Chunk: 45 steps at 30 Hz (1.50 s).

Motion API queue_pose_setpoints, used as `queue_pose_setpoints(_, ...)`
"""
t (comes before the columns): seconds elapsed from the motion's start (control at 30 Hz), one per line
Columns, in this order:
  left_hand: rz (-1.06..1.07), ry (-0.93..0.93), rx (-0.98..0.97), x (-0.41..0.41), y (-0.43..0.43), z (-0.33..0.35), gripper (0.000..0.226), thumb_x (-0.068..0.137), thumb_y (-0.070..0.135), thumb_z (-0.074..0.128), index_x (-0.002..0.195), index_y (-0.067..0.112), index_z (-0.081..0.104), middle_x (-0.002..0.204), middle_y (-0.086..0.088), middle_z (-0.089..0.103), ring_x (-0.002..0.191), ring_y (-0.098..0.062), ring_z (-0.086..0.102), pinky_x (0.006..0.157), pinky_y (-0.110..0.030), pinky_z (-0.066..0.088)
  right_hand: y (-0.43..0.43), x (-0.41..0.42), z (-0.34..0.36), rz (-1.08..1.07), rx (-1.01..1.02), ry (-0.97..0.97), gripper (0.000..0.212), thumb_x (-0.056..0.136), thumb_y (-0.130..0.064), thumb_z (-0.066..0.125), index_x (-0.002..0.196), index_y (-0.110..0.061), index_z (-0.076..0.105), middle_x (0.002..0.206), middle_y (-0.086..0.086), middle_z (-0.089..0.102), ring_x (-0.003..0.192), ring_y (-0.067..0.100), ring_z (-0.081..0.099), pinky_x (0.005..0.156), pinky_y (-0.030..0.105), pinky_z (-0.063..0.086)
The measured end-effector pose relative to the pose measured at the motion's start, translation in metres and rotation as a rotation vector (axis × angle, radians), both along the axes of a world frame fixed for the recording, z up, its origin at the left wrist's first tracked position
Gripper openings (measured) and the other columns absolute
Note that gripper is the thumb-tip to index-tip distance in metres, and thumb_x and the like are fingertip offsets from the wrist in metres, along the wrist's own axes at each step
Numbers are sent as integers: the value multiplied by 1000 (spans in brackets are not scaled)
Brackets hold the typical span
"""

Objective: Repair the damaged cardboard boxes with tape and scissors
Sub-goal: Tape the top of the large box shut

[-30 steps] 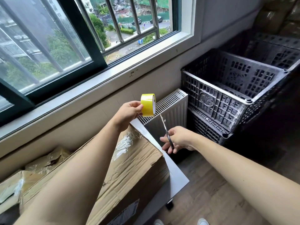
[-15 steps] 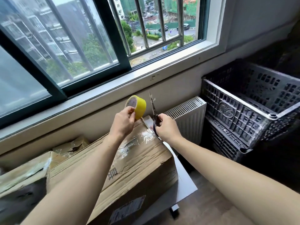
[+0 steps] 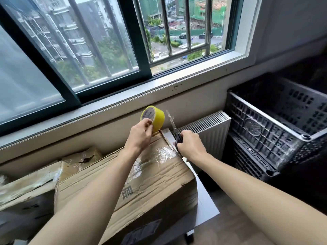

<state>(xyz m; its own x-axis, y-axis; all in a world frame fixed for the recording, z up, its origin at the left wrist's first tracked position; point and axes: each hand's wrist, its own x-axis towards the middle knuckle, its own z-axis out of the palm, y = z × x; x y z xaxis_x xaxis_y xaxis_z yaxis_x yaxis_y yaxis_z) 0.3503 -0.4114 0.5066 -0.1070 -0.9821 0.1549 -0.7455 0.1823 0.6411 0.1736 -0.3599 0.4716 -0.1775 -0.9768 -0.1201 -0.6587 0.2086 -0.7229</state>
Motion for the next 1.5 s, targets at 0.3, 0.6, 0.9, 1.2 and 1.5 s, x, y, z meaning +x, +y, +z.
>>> queue_pose_setpoints(0.3, 149, 106, 84, 9, -3, 21, 4, 89, 21, 65, 94, 20, 64, 91, -2, 70, 85, -24, 69, 82, -43, 58, -3, 16, 40, 174, -191, -58, 20, 89, -18, 65, 100, -12, 49, 85, 16, 65, 72, 36, 66, 59, 39, 53)
queue_pose_setpoints(0.6, 209, 550, 289, 17, 36, 62, 22, 95, 32, 65, 98, 13, 53, 94, -6, 66, 68, -15, 67, 65, -29, 55, 1, 62, 66, 248, -402, -184, 9, 95, -18, 62, 98, -14, 54, 83, 11, 68, 71, 36, 68, 60, 54, 57)
queue_pose_setpoints(0.9, 508, 377, 87, 100, 83, 65, 32, 77, 21, 80, 93, 19, 51, 91, -4, 65, 81, -20, 65, 72, -36, 57, 23, 147, 62, 565, -500, -88, 23, 99, -9, 50, 111, -10, 69, 98, 13, 65, 88, 31, 61, 80, 35, 47)
queue_pose_setpoints(1.2, 533, 115, -24, 216, 98, 71, 37, 84, 30, 75, 109, 19, 51, 100, 3, 68, 94, -21, 64, 86, -37, 52, 29, 264, 79, 505, -390, -241, 21, 92, -11, 64, 111, -9, 57, 98, 11, 70, 92, 29, 63, 82, 36, 48)
queue_pose_setpoints(1.5, 484, -368, -50, 357, 116, 38, 15, 94, 21, 58, 105, 29, 65, 108, -2, 70, 101, -28, 65, 80, -39, 53, 28, 377, 69, 495, -286, -225, 21, 93, -13, 64, 114, -12, 60, 98, -1, 66, 92, 17, 60, 84, 22, 45)
